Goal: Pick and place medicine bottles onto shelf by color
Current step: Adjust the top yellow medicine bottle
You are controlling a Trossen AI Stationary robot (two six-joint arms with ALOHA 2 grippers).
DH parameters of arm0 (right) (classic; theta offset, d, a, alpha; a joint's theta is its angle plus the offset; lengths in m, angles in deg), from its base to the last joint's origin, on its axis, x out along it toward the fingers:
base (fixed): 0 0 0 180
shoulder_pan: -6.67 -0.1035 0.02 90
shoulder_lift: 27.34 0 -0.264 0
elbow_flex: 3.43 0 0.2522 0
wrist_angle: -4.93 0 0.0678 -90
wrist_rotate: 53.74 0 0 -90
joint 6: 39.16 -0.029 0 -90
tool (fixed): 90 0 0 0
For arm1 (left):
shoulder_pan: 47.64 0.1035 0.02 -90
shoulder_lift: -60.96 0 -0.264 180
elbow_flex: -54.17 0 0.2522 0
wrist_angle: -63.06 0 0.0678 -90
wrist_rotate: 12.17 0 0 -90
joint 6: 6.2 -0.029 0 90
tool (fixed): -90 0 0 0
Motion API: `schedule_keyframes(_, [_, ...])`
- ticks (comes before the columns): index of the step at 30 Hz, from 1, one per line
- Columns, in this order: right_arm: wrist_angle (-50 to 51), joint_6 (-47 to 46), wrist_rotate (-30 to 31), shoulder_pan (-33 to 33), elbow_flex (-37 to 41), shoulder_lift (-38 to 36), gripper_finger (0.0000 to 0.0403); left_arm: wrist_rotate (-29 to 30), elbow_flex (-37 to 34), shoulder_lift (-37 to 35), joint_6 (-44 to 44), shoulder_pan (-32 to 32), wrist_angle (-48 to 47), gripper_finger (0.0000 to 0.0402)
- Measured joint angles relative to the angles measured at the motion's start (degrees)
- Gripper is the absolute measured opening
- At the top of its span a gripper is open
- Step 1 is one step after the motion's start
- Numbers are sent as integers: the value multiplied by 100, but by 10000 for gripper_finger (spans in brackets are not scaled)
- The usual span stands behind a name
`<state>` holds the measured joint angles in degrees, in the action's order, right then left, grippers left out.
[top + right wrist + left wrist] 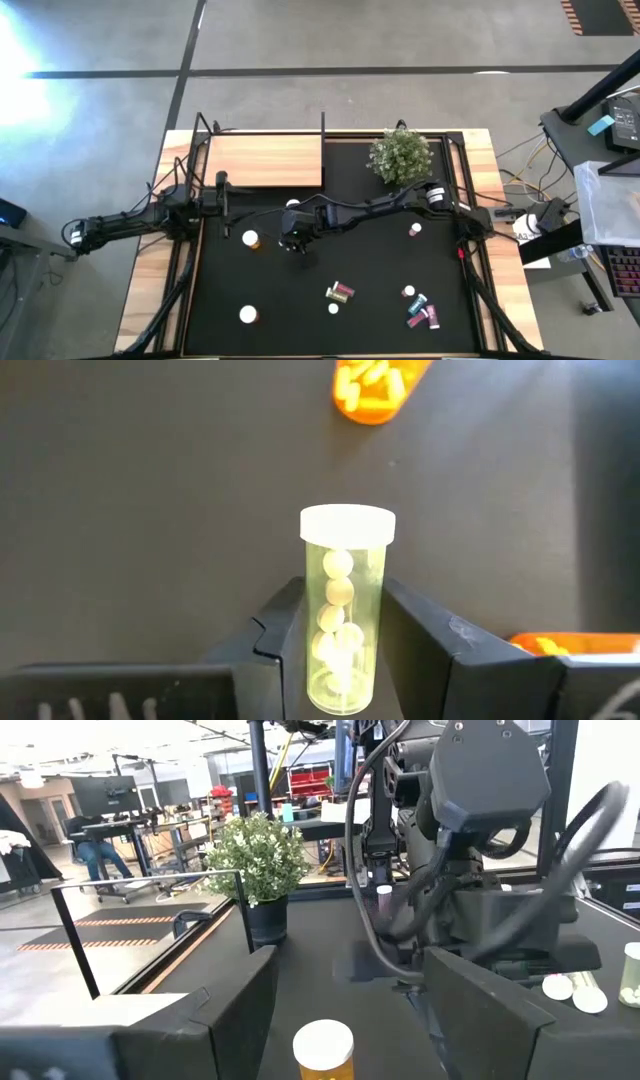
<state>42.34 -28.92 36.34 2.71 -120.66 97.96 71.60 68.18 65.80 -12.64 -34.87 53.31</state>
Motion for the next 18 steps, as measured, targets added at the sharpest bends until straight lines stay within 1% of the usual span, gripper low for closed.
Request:
schedule_keyframes(3, [6,-220,13,0,0,0,102,1,-2,0,0,0,0,235])
schedule_keyframes(6, [-96,-218,17,0,0,0,106,2,0,0,0,-2,0,235])
schedule_keyframes(11, [-323,-468,482,-17,2,0,106,2,-1,1,0,-1,0,235])
schedule_keyframes(15, [-352,-377,346,-13,2,0,98,2,-1,0,0,0,0,235])
schedule_keyframes(18, [-349,-511,296,13,7,0,96,2,-2,2,0,0,0,235])
